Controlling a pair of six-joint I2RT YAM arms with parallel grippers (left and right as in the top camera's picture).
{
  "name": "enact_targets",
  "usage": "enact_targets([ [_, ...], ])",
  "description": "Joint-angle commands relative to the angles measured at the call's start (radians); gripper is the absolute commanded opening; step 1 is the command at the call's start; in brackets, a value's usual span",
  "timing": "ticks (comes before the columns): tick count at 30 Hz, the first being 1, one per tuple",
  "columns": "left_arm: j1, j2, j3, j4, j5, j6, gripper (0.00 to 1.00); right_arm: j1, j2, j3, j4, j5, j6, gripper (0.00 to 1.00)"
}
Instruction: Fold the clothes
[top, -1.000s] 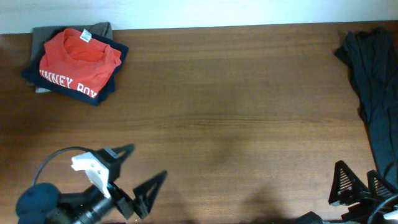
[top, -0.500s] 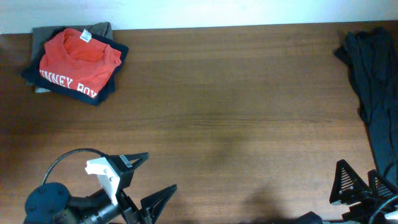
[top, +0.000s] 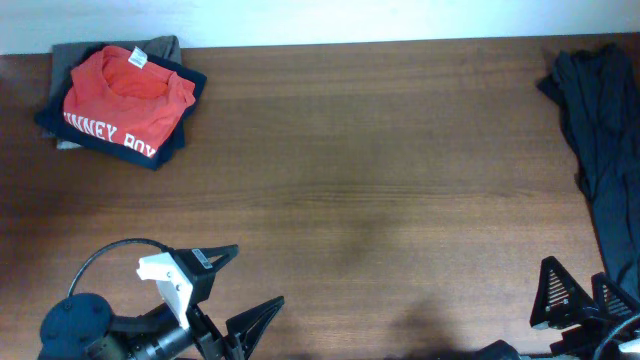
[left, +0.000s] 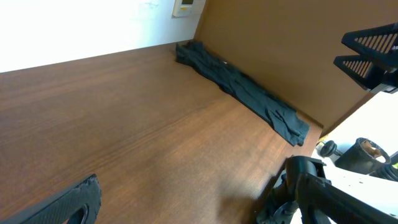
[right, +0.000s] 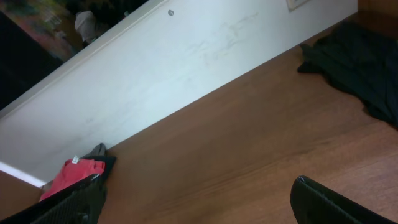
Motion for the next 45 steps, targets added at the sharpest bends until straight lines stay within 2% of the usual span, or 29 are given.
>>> enact_targets([
  [1, -0.006, -0.003, -0.005, -0.002, -0.007, -0.013, 0.99, -0.001, -0.004, 0.0, 0.003, 0.026, 0.001, 0.99],
  [10, -0.006, -0.003, -0.005, -0.002, -0.007, -0.013, 0.99, -0.038, -0.005, 0.0, -0.006, 0.026, 0.001, 0.99],
  [16, -0.006, -0.003, -0.005, -0.002, -0.007, -0.013, 0.99, -0.158, -0.007, 0.0, -0.104, 0.027, -0.003, 0.99],
  [22, -0.006, -0.003, -0.005, -0.002, -0.007, -0.013, 0.99, -0.295, -0.021, -0.051, -0.078, 0.016, -0.059, 0.99],
  [27, -0.006, -0.003, -0.005, -0.002, -0.007, -0.013, 0.99, -0.35, -0.087, -0.245, 0.142, -0.086, -0.273, 0.99],
  [31, -0.006, -0.003, -0.005, -0.002, -0.007, -0.013, 0.99, -0.348, -0.172, -0.452, 0.444, -0.233, -0.436, 0.99],
  [35, -0.006, -0.003, -0.005, -0.002, -0.007, -0.013, 0.99, -0.348, -0.24, -0.645, 0.691, -0.33, -0.447, 0.99],
  [42, -0.006, -0.003, -0.005, -0.002, -0.007, -0.013, 0.99, -0.351, -0.3, -0.79, 0.735, -0.394, -0.43, 0.99],
  [45, -0.006, -0.003, -0.005, -0.002, -0.007, -0.013, 0.99, -0.359, -0.301, -0.825, 0.793, -0.41, -0.494, 0.99],
])
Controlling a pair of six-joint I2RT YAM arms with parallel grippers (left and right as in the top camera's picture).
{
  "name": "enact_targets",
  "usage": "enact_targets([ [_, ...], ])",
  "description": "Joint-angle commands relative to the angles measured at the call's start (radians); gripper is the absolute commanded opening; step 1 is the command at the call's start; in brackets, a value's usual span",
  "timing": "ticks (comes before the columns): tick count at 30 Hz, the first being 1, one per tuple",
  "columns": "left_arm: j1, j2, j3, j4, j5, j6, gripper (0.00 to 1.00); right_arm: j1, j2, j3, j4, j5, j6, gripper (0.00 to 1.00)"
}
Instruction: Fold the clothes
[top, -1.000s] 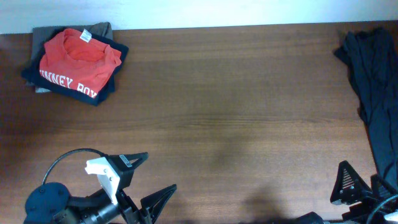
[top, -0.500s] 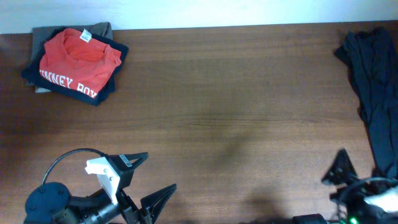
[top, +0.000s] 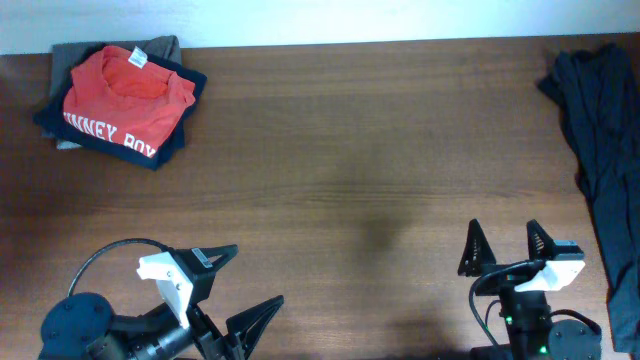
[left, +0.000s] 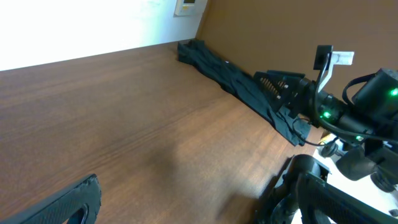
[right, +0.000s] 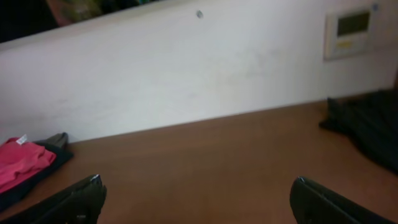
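Note:
A dark unfolded garment (top: 603, 150) lies bunched along the table's right edge, also seen as dark cloth (left: 249, 93) in the left wrist view and at the right of the right wrist view (right: 367, 127). A folded stack with a red shirt (top: 122, 98) on top sits at the far left corner; the red shirt (right: 22, 168) shows low left in the right wrist view. My left gripper (top: 245, 290) is open near the front left edge, holding nothing. My right gripper (top: 503, 245) stands open near the front right, pointing toward the far edge, empty.
The wooden table (top: 350, 150) stretches between the stack and the dark garment. A white wall (right: 186, 68) with a small panel (right: 351, 25) runs behind the far edge. A black cable (top: 100, 260) loops by the left arm.
My right arm has moved left and away from the table's front right corner, and its gripper now points at the far wall. The left arm and both piles are unchanged.

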Motion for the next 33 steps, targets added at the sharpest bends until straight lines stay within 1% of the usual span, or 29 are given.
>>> enact_targets([
  [1, -0.006, -0.003, -0.003, 0.002, 0.0, -0.012, 0.99, -0.02, -0.016, -0.041, 0.058, -0.069, -0.114, 0.99],
  [5, -0.006, -0.003, -0.003, 0.002, 0.0, -0.012, 0.99, -0.021, -0.016, -0.097, 0.154, -0.145, -0.259, 0.99],
  [11, -0.006, -0.003, -0.003, 0.002, 0.0, -0.012, 0.99, -0.021, -0.016, -0.187, 0.299, -0.128, -0.263, 0.99],
  [15, -0.006, -0.003, -0.003, 0.002, 0.0, -0.012, 0.99, -0.021, -0.016, -0.297, 0.456, -0.129, -0.262, 0.99],
  [18, -0.006, -0.003, -0.003, 0.002, 0.0, -0.012, 0.99, -0.021, -0.016, -0.347, 0.515, -0.108, -0.216, 0.99],
  [22, -0.006, -0.003, -0.003, 0.002, 0.0, -0.012, 0.99, -0.021, -0.016, -0.393, 0.547, -0.106, -0.203, 0.99],
  [25, -0.006, -0.003, -0.003, 0.002, 0.0, -0.012, 0.99, -0.021, -0.016, -0.396, 0.532, -0.091, -0.203, 0.99],
  [30, -0.006, -0.003, -0.003, 0.002, 0.0, -0.012, 0.99, -0.019, -0.016, -0.396, 0.45, -0.071, -0.203, 0.99],
  [33, -0.006, -0.003, -0.003, 0.002, 0.0, -0.012, 0.99, -0.019, -0.016, -0.396, 0.364, -0.072, -0.203, 0.99],
])
